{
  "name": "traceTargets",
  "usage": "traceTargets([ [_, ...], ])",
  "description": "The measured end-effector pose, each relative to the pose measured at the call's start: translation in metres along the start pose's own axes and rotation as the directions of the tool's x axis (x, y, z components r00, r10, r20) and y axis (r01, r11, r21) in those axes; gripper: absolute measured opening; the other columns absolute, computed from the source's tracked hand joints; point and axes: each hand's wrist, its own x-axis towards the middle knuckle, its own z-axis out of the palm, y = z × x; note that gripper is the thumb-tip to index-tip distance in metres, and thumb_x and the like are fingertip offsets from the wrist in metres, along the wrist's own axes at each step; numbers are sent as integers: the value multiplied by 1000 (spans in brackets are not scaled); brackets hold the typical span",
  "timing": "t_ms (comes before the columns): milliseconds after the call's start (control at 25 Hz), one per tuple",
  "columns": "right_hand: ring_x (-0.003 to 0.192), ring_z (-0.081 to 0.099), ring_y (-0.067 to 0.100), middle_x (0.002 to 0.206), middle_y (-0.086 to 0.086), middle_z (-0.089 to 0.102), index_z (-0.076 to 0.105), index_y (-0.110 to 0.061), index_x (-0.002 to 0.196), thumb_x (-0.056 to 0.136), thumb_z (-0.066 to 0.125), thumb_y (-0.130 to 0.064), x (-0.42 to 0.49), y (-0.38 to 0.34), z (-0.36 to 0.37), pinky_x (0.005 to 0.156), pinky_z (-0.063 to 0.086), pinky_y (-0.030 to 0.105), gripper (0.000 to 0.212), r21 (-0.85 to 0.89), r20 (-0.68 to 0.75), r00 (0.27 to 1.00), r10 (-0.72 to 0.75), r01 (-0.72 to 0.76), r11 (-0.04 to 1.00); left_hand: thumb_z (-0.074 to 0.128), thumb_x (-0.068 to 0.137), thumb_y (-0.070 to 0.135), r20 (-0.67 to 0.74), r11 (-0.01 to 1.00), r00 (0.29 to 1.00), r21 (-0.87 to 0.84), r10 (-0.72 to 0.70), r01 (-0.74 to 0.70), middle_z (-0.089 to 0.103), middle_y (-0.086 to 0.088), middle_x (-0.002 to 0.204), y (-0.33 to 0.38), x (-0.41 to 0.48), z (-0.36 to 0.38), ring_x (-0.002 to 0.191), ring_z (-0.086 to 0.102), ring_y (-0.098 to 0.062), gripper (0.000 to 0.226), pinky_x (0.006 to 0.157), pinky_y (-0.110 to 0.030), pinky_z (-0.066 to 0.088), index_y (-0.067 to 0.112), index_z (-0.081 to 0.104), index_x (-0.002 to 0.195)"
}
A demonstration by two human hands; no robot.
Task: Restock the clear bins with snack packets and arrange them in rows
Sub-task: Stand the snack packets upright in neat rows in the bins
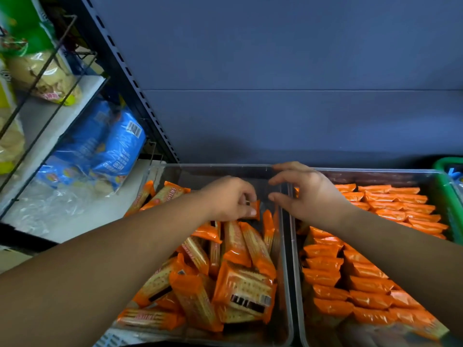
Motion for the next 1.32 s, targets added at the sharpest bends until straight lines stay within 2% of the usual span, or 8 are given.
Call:
traceTargets([
  [160,134,52,13,148,-11,51,74,-31,111,94,74,-32,1,8,1,108,51,39,17,12,6,1000,-29,29,999,73,88,61,169,996,984,79,-54,41,41,5,163,-9,21,8,147,42,-20,84,120,-39,38,34,37,159],
  [360,132,54,13,145,-12,51,75,-32,107,93,75,-33,1,11,3,103,54,42,14,49,2,999,-51,50,998,62,82,79,301,980,941,166,-157,110,25,2,171,-11,33,9,154,31,-27,99,124,-48,32,40,22,163],
  [480,132,53,13,144,-12,50,76,-32,107,92,76,-32,2,12,3,103,55,42,15,64,6,999,-42,41,997,59,79,83,314,966,930,232,-189,118,36,-2,165,-8,32,8,149,37,-31,88,120,-51,37,45,37,156],
  [640,132,52,9,143,-15,48,76,-32,107,93,75,-34,2,10,1,105,53,37,14,60,22,999,-28,27,998,71,90,59,299,989,947,117,-122,91,49,4,141,-6,29,6,128,53,-22,52,110,-46,47,35,61,135],
  [960,129,50,7,139,-12,52,74,-31,110,94,75,-28,6,-7,-6,106,42,25,16,65,55,998,25,-28,998,83,87,31,-46,991,998,-121,46,-52,70,16,98,-8,-20,-24,93,66,-2,18,85,-32,57,37,72,99],
  [1160,113,60,0,119,-16,68,73,-28,122,98,71,-26,6,-25,-16,94,45,13,24,246,18,995,99,-101,964,76,94,9,-247,897,967,-413,56,-158,77,2,90,9,-47,-46,76,73,-9,17,71,-29,59,19,73,107],
  [1240,99,67,-3,104,-14,76,75,-26,118,100,68,-18,5,-34,-23,82,48,6,21,452,73,990,119,-139,881,71,97,4,-276,824,961,-538,25,-176,76,-5,87,21,-57,-52,75,72,-14,17,71,-30,61,15,71,109],
  [1320,91,74,8,96,-3,79,75,-21,112,101,66,-11,3,-42,-32,81,58,18,18,646,156,982,107,-183,741,69,98,3,-322,768,947,-605,6,-210,77,-3,89,30,-62,-55,80,72,-15,21,78,-32,63,17,70,114],
])
